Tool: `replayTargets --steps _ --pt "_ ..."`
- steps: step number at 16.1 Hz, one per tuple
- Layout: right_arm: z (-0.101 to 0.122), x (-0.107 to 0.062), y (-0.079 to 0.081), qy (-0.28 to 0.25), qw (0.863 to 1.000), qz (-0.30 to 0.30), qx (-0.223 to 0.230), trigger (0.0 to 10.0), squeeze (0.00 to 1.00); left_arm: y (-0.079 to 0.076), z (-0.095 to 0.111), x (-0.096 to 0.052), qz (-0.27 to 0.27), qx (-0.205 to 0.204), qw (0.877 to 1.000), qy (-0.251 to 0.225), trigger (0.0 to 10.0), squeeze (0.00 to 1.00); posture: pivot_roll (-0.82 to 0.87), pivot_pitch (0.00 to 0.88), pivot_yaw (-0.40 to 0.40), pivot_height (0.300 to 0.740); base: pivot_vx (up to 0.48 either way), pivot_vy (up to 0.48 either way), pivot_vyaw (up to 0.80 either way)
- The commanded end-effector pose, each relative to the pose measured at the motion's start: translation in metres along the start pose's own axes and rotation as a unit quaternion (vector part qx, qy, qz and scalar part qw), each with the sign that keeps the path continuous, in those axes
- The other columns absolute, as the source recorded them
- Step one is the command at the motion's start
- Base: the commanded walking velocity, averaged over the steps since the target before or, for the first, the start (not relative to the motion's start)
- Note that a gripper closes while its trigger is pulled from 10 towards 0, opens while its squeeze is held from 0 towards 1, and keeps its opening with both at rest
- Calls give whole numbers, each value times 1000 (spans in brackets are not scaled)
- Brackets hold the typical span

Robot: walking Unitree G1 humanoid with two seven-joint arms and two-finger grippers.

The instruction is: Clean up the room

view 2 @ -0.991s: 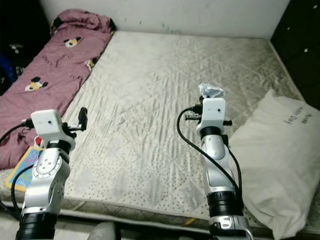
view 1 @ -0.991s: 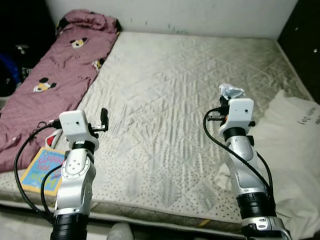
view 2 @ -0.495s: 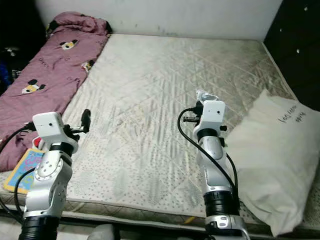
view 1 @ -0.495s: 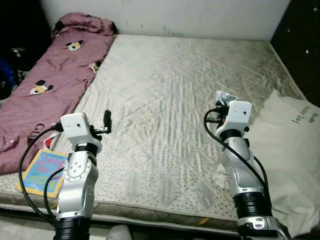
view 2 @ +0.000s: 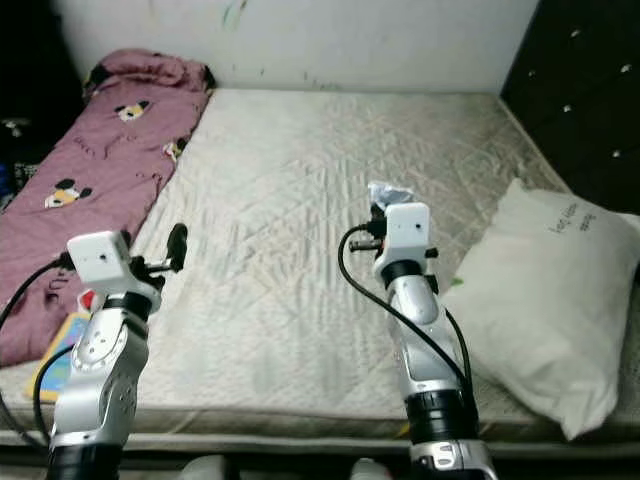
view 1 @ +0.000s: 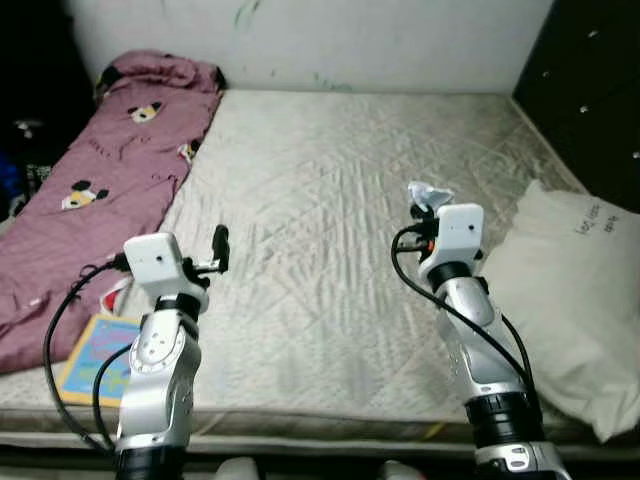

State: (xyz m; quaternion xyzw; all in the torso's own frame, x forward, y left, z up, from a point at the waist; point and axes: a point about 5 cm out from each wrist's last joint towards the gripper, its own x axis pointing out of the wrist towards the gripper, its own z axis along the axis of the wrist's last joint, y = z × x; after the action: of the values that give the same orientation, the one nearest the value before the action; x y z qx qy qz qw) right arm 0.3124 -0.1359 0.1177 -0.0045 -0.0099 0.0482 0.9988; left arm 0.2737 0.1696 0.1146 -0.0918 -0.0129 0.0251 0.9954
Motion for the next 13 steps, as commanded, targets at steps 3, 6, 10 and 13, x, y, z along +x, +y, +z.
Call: replayTargets --steps 3,6,10,13 --pt "7 0 10 -16 1000 21 11 10000 0 8 4 0 16 16 1000 -5 10000 0 -49 0 -6 740 0 250 0" --pt "8 1 11 -15 1000 23 9 10000 0 9 5 0 16 14 1000 -11 10000 0 -46 0 -9 740 0 0 0" --pt "7 2 14 -11 999 33 17 10000 0 6 4 2 9 2 1000 -2 10000 0 -45 0 -4 740 0 360 -341" --pt "7 2 15 -12 999 36 17 10000 0 4 4 3 5 2 1000 -2 10000 0 -46 0 -2 740 0 480 -248"
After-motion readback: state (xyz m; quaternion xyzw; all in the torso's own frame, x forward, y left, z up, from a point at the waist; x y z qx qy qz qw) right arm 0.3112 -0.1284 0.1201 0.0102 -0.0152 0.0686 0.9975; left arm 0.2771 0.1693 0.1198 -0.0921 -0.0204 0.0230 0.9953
